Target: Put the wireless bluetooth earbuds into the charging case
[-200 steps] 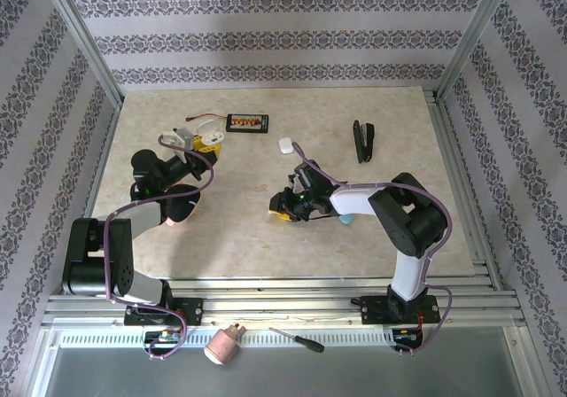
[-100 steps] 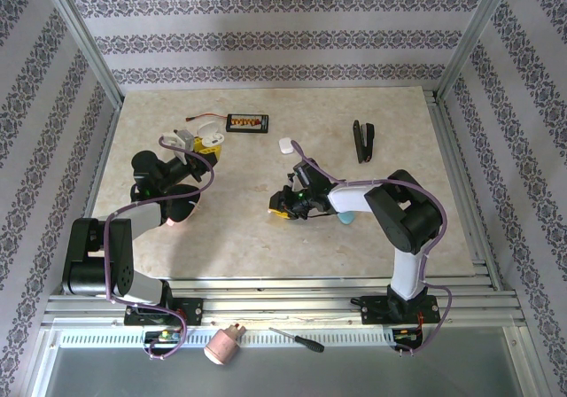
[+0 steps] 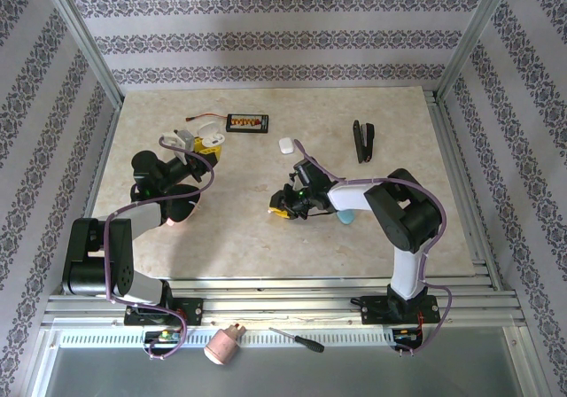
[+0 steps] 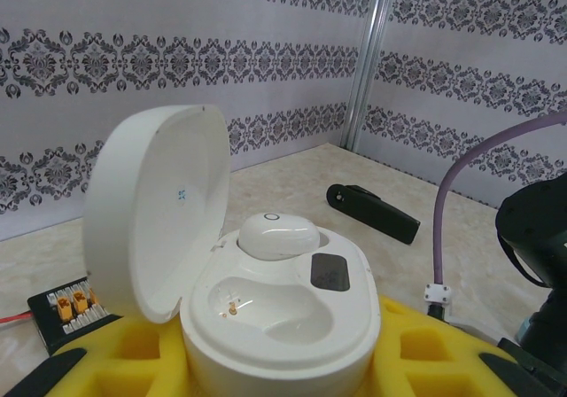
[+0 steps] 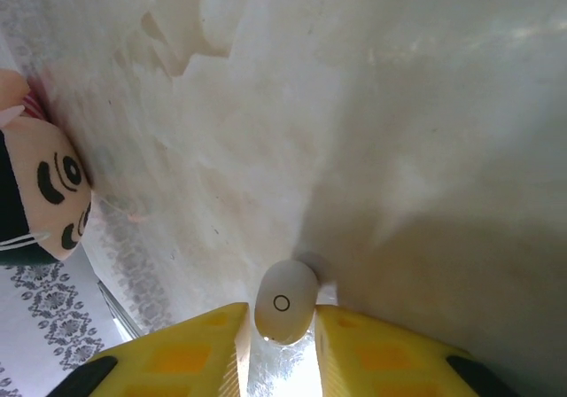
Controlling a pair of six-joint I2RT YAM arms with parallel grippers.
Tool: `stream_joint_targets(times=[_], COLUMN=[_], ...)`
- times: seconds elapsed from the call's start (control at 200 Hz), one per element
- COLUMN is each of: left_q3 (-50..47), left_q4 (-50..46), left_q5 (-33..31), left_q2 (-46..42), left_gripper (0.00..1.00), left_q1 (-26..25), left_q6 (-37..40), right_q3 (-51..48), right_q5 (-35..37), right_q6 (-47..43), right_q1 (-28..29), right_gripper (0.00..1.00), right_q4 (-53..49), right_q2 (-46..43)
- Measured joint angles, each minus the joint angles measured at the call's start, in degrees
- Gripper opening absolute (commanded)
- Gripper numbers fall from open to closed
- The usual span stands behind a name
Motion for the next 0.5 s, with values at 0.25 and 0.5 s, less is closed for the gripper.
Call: stream_joint_targets(times=[0.25,0.5], left_q3=[0.0,0.0], left_q4=[0.0,0.0], left_q5=[0.39,0.55], left_q2=[0.0,0.0], left_gripper=[0.23,0.23], left_q1=[0.0,0.0], left_q6=[0.0,-0.02], right_q3=[0.04,0.39], right_q5=[-0.42,0.22], right_q6=[1.42,1.2], right_q1=[-0.33,-0.33], right_gripper=[0.2,0.27], right_q4=[0.0,-0.2], right_q2=[0.17,0.17])
